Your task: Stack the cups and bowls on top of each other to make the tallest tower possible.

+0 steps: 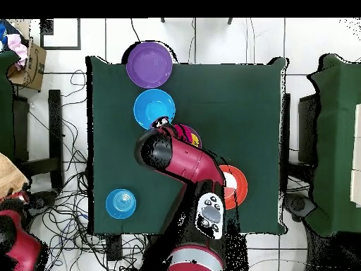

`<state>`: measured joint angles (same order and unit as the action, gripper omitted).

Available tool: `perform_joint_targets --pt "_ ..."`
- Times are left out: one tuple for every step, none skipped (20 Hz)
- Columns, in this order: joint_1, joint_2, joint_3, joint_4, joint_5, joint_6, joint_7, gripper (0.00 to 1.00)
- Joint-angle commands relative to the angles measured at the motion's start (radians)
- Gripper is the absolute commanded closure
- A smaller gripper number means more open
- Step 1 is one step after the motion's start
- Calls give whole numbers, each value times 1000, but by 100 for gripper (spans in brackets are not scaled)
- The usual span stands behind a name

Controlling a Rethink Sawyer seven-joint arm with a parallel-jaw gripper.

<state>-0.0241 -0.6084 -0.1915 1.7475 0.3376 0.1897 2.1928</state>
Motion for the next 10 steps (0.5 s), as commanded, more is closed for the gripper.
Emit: perform_joint_targets --pt "6 32 71 47 38 -43 204 100" --pt "5 37 72 45 40 -48 203 100" --pt "6 40 72 44 41 -52 202 100" --pt "9 44 68 42 44 -54 203 100" --pt "11 44 67 42 46 -55 202 100" --pt "16 44 62 41 50 -50 204 100" --pt "17 44 60 40 52 -49 203 100" --pt "19 43 59 40 53 -47 202 100" --pt "20 43 58 39 55 -46 202 100" --pt "24 44 53 38 57 -44 203 100"
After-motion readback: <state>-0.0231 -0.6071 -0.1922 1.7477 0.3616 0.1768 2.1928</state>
